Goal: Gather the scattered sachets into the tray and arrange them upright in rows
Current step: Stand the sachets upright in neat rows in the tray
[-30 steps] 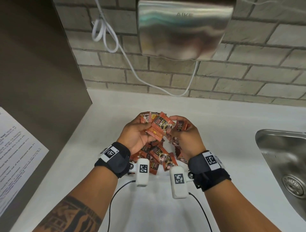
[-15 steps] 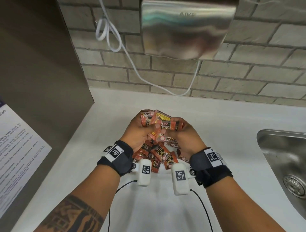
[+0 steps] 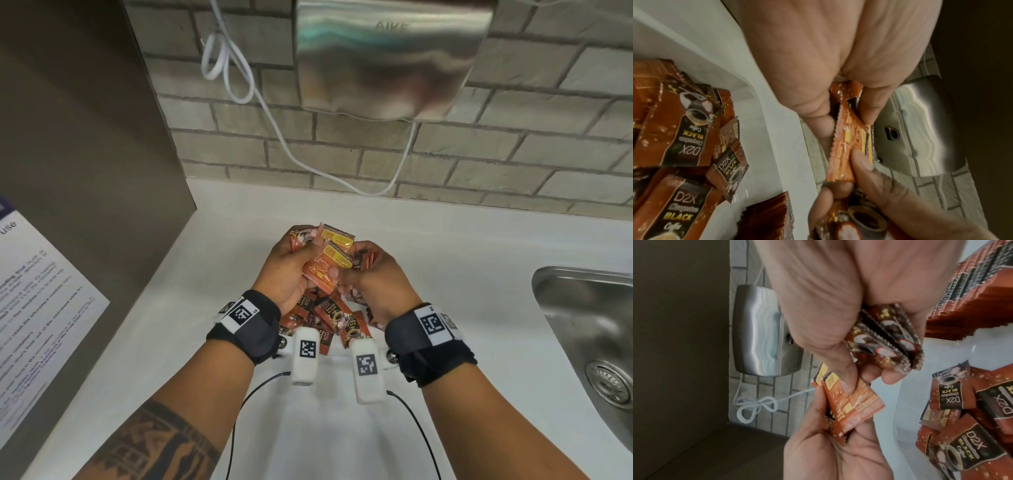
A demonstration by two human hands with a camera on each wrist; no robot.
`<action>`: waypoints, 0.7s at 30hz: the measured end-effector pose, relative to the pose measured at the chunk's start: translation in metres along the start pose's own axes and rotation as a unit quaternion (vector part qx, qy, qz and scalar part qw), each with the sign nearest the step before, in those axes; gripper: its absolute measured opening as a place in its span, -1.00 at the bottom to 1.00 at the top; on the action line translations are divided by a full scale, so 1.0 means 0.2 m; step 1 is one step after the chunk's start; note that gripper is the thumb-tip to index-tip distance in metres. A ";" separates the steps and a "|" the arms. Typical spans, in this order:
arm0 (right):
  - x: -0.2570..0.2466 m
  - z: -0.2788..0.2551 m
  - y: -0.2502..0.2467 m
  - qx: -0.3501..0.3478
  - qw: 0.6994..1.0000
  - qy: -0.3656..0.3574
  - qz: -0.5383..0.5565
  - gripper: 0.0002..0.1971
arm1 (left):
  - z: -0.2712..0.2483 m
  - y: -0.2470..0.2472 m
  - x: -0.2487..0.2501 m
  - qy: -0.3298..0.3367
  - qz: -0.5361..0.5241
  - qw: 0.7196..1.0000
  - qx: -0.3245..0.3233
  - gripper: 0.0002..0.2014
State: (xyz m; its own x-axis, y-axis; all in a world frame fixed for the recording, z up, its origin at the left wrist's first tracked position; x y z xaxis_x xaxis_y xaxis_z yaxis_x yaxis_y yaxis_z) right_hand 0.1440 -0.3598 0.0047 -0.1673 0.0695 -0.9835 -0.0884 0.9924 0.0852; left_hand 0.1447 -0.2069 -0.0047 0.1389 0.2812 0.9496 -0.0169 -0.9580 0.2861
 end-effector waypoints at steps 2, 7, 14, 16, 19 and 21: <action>0.00 0.01 -0.01 0.001 1.000 -0.003 -0.023 -0.59 | 0.00 -0.01 0.01 -0.001 0.011 1.000 0.006 -0.66; -0.07 0.02 -0.07 0.045 0.997 -0.049 -0.040 -0.78 | 0.01 -0.06 -0.01 -0.040 -0.004 0.997 0.059 -0.74; -0.15 -0.02 -0.04 0.069 0.925 -0.269 -0.260 -0.74 | 0.01 -0.04 0.01 -0.023 -0.032 0.999 0.021 -0.66; -0.11 -0.01 -0.04 0.068 0.915 -0.264 -0.297 -0.65 | 0.01 -0.02 0.02 -0.013 -0.027 1.000 -0.008 -0.63; -0.08 0.00 -0.05 0.073 0.917 -0.260 -0.295 -0.62 | 0.00 0.00 0.03 -0.006 -0.006 0.999 -0.036 -0.70; -0.06 0.02 -0.06 0.070 0.922 -0.249 -0.288 -0.59 | 0.01 0.00 0.03 -0.008 0.007 0.999 -0.039 -0.75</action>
State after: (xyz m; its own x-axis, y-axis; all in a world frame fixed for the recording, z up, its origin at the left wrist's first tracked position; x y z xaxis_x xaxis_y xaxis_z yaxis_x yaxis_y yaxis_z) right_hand 0.1502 -0.3723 0.0151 0.3420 -0.4695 -0.8140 0.1122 0.8804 -0.4607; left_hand 0.1466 -0.2050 0.0000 0.1535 0.2654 0.9518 -0.0954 -0.9548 0.2816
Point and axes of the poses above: each hand's wrist, its own z-axis towards the middle knuckle, its own y-axis out of the palm, x = y × z, the point moved 5 cm from there along z, towards the middle knuckle, and after that the axes turned 9 degrees about z, right-handed, at the moved point
